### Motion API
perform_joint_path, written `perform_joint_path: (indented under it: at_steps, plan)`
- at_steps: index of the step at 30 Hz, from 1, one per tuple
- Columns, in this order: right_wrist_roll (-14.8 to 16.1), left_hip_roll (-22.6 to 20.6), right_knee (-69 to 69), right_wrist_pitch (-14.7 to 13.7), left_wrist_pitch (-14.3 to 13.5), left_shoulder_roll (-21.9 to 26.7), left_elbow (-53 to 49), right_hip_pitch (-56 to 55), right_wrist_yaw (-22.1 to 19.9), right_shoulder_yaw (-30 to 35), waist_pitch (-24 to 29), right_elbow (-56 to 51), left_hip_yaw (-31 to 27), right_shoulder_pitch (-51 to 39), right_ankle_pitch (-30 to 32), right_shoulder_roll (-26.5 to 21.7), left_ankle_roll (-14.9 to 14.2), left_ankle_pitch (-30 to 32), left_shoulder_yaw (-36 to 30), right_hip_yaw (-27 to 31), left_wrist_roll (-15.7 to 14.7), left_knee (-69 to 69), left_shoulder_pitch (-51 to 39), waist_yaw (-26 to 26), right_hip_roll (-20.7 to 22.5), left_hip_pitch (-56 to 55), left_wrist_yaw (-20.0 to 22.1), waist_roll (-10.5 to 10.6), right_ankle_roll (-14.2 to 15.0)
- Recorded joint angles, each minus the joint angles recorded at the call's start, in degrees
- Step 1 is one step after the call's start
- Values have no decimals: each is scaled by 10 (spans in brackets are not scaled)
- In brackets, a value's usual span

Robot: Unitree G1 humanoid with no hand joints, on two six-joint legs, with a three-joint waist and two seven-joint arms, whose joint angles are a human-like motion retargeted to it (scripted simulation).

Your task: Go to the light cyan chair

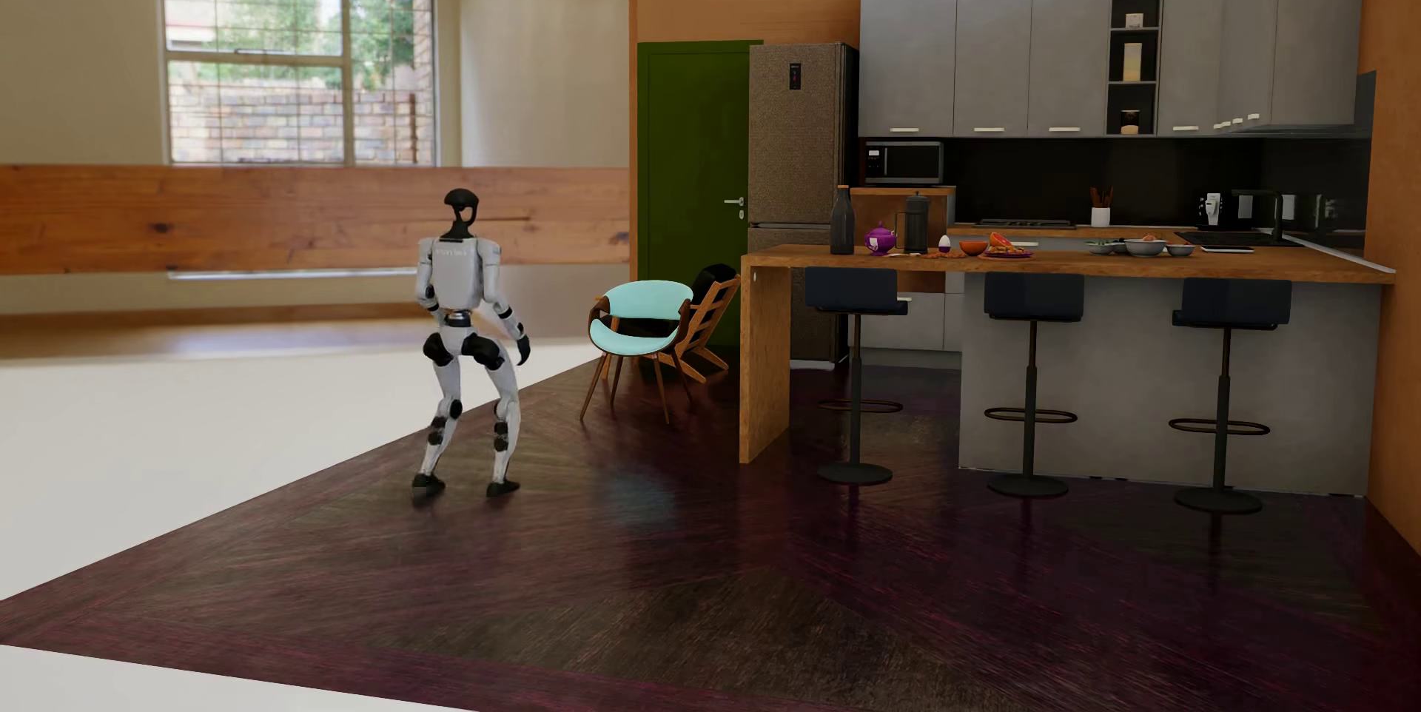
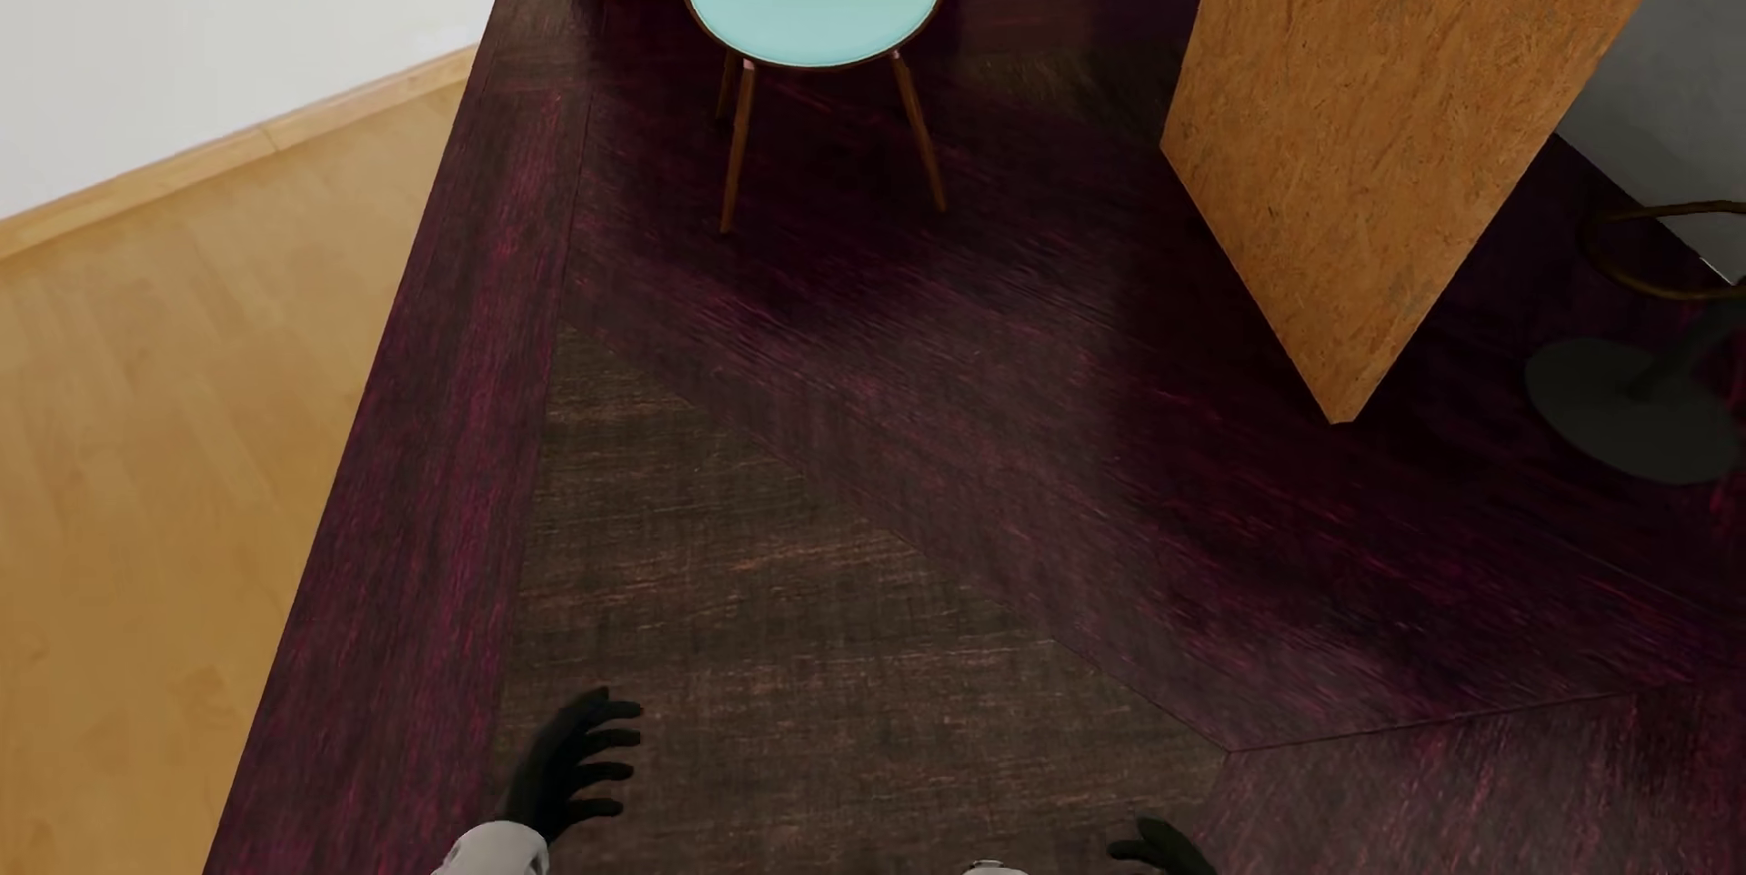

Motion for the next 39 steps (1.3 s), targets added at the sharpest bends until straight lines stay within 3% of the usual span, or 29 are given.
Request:
perform_joint_path:
  at_steps: [1, 2, 5, 6, 7, 8, 10, 11, 13, 14, 15, 16, 17, 19, 20, 22, 23, 25, 26, 27, 28, 29, 30, 31, 32, 34, 36, 37, 39]
  plan:
    - [2, 0, -12, -11, 14, -15, 3, 17, -2, 3, -6, 10, -5, 25, -8, -7, -1, 53, 1, -2, 6, 53, -7, 6, 2, -30, -8, 11, 0]
    - [18, 5, -30, -26, 21, -22, -11, 37, -16, 3, -13, 26, -4, 52, -13, -4, -3, 49, 15, -8, 4, 58, 5, 23, 7, -52, -21, 26, 0]
    - [61, 35, -49, -44, -24, 11, 17, 90, -69, 0, -6, -30, -7, 12, -44, 34, -13, -26, 36, -9, -7, -120, 60, 57, 27, -80, -66, 70, 5]
    - [61, 46, -33, -58, -40, 37, 30, 104, -69, 13, -2, -36, -5, -10, -67, 40, -16, 55, 37, -4, -7, -138, 75, 56, 30, -70, -69, 71, 6]
    - [60, 42, -8, -69, -47, 51, 34, 109, -64, 22, 2, -34, -1, -32, -84, 44, 2, 69, 44, 2, -9, -133, 79, 53, 25, -58, -60, 58, 6]
    - [60, 33, 17, -75, -41, 56, 22, 107, -50, 29, 5, -24, 0, -44, -87, 41, 0, 57, 47, 2, -14, -134, 68, 50, 18, -48, -39, 38, -14]
    - [63, 28, 8, -52, -36, 26, -1, 125, -21, 8, 1, -10, 5, -40, -86, 36, -2, 43, 41, 12, -28, -155, 49, 25, 14, -22, 23, 4, 3]
    - [66, 35, -3, -30, -41, 17, -1, 140, -11, 16, 3, -19, 8, -35, -88, 18, -5, 28, 39, 16, -36, -154, 44, 9, 22, -9, 50, -2, -3]
    - [59, 42, 12, 3, -50, 1, 28, 155, -35, 26, 9, -29, 1, -25, -89, 16, -7, -7, 64, 12, -48, -134, 29, -3, 30, 4, 78, -6, -10]
    - [56, 45, 86, 21, -54, 11, 26, 126, -62, 30, 19, -33, -3, -42, -44, 32, -8, -20, 64, 10, -52, -127, 44, 1, 34, 12, 80, -6, -17]
    - [56, 45, 159, 29, -53, 22, 28, 87, -81, 22, 25, -38, -10, -48, 49, 40, -9, -28, 62, 13, -52, -133, 61, 8, 41, 26, 76, -4, -24]
    - [56, 41, 198, 31, -46, 30, 35, 48, -90, 21, 13, -35, -12, -39, 113, 42, -9, -30, 63, 12, -52, -151, 70, 17, 39, 37, 68, -9, -50]
    - [48, 40, 191, 32, -37, 42, 37, 22, -81, 14, 7, -31, -6, -31, 82, 42, -11, -36, 59, -1, -49, -170, 82, 13, 27, 60, 54, -18, -86]
    - [4, 32, 51, 31, 6, 27, 8, -1, -52, -17, -1, -49, -1, -1, -51, 32, -18, -66, 33, -17, -38, -166, 40, -7, 10, 87, 22, -30, -61]
    - [-15, 41, 9, 17, 7, -6, 11, 15, -47, -11, 3, -7, -3, -3, -35, 7, -22, -77, 34, -18, -35, -86, 10, -10, 13, 69, 6, -19, -9]
    - [-13, 28, 0, -20, 8, -5, 25, 44, -61, 22, 7, 35, -17, 17, -57, -1, -21, 80, 18, -10, -27, 92, -6, 11, 15, -33, -28, 3, -8]
    - [12, 17, -22, -36, 17, -2, 6, 68, -66, 9, 8, 30, -15, 35, -60, 7, -18, 69, 27, -11, -23, 95, 3, 34, 15, -71, -45, 25, -5]
    - [59, 7, -51, -50, 1, 10, 4, 119, -73, 9, 7, -15, -3, 27, -78, 30, -19, 20, 49, -15, -10, 15, 33, 57, 18, -120, -62, 70, 3]
    - [64, 13, -44, -54, -21, 21, 9, 134, -70, 11, 4, -41, 2, 15, -98, 40, -23, 8, 60, -9, 1, -53, 55, 60, 23, -130, -62, 84, 0]
    - [58, 21, 47, -54, -41, 31, 35, 116, -61, 12, 16, -48, 2, -13, -87, 39, -25, 47, 57, -6, 10, -118, 48, 44, 26, -119, -49, 94, 0]
    - [50, 16, 181, -51, -61, 56, 53, 55, -50, 14, 20, -57, 8, -25, -18, 41, 3, 110, 44, 4, 13, -119, 32, 31, 23, -112, -25, 79, -38]
    - [46, 10, 240, -45, -76, 64, 35, -4, -35, 36, 16, -37, 12, -17, 62, 27, 47, 95, 51, 11, 6, -115, 21, 31, 25, -106, 10, 53, -63]
    - [47, 11, 197, -24, -103, 55, 24, -21, -18, 19, 15, -35, 11, -2, 32, 21, 16, 85, 51, 14, -9, -122, 27, 29, 21, -84, 45, 28, -39]
    - [47, 9, 109, 3, -115, 39, 11, -19, -6, -2, 12, -37, 13, 11, -21, 12, 18, 61, 44, 20, -26, -118, 30, 26, 8, -69, 70, 2, -14]
    - [47, 7, 17, 25, -104, 14, 9, -5, -1, -16, -2, -3, 9, 14, -9, -12, 26, 25, 22, 26, -38, -95, 20, 30, -6, -72, 83, -15, 37]
    - [30, 25, -14, 63, -52, -6, 23, 37, -23, -12, -18, -8, -1, -10, -22, 4, 8, 15, 28, 21, -25, -107, 61, 2, 16, -36, 62, -10, 22]
    - [17, 24, -36, 44, 17, 9, 16, 74, -36, -3, -21, 8, -1, -13, -40, 14, 7, -1, 28, 17, -11, -128, 55, 0, 14, -1, 16, -12, 22]
    - [16, 23, -47, 27, 29, 27, 10, 92, -35, -7, -19, 6, -1, -14, -48, 19, 5, -9, 26, 15, -13, -140, 53, 1, 13, 16, -3, -11, 21]
    - [26, 25, -63, -10, 12, 28, 6, 121, -25, 0, -12, -3, -1, -8, -68, 30, 2, -28, 35, 10, -26, -155, 51, -1, 12, 44, -12, -4, 20]
